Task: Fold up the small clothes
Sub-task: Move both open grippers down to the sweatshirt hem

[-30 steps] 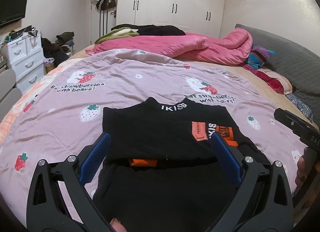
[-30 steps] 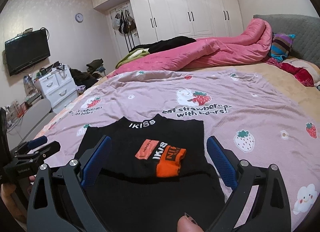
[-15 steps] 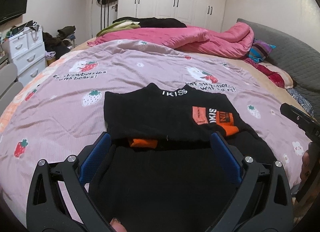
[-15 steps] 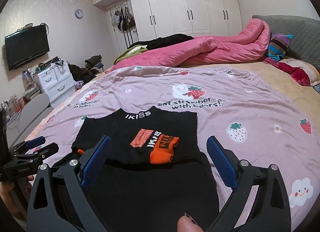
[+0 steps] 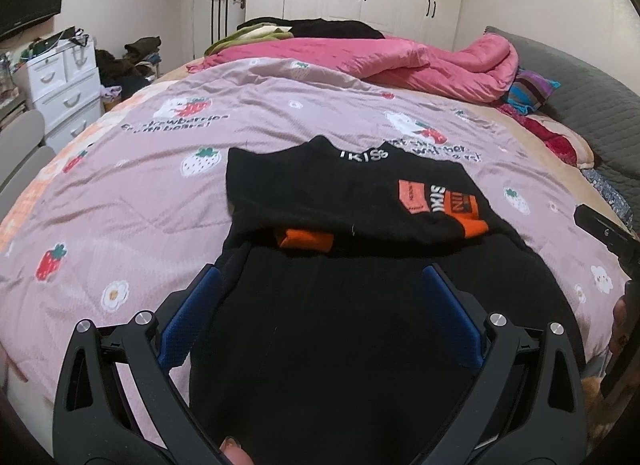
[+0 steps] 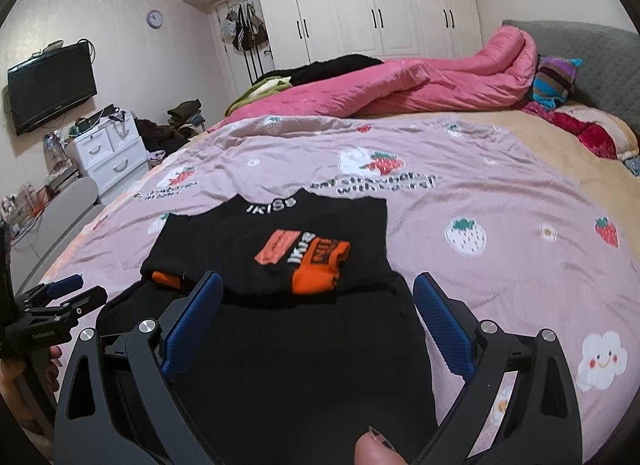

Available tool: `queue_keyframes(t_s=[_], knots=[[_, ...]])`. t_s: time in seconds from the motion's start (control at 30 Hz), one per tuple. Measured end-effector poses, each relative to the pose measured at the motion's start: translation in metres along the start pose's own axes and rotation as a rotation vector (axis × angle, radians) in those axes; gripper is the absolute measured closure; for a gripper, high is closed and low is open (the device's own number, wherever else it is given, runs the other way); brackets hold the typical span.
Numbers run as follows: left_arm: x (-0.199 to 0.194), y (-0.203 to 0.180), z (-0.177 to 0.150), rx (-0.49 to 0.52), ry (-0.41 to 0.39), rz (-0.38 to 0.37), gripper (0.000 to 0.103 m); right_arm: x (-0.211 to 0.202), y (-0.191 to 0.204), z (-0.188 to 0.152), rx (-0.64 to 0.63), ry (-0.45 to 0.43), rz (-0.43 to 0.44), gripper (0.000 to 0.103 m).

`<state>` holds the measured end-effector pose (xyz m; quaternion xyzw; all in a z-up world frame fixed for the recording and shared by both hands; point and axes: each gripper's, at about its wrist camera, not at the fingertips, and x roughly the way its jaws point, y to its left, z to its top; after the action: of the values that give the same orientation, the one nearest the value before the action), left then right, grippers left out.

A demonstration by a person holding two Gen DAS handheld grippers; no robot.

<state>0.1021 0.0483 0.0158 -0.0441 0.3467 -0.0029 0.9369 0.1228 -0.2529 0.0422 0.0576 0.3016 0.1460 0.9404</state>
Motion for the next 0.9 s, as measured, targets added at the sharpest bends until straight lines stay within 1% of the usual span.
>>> queue_keyframes(t_s=[0.23, 0.57, 0.77, 0.9], knots=[[-0.005, 0.012, -0.016, -0.021, 0.037, 0.025, 0.009, -0.008, -0.007, -0.022, 0.048, 0.032, 0.006, 0.008], [-0.020, 0.030, -0.037, -0.014, 0.071, 0.085, 0.009, -0.024, -0.010, -0.055, 0.048, 0.081, -0.030, 0.008], [-0.025, 0.037, -0.046, -0.025, 0.089, 0.094, 0.009, -0.035, -0.021, -0.075, 0.090, 0.113, -0.052, 0.008], [-0.028, 0.036, -0.052, -0.010, 0.099, 0.098, 0.009, -0.041, -0.025, -0.082, 0.106, 0.123, -0.061, 0.008]])
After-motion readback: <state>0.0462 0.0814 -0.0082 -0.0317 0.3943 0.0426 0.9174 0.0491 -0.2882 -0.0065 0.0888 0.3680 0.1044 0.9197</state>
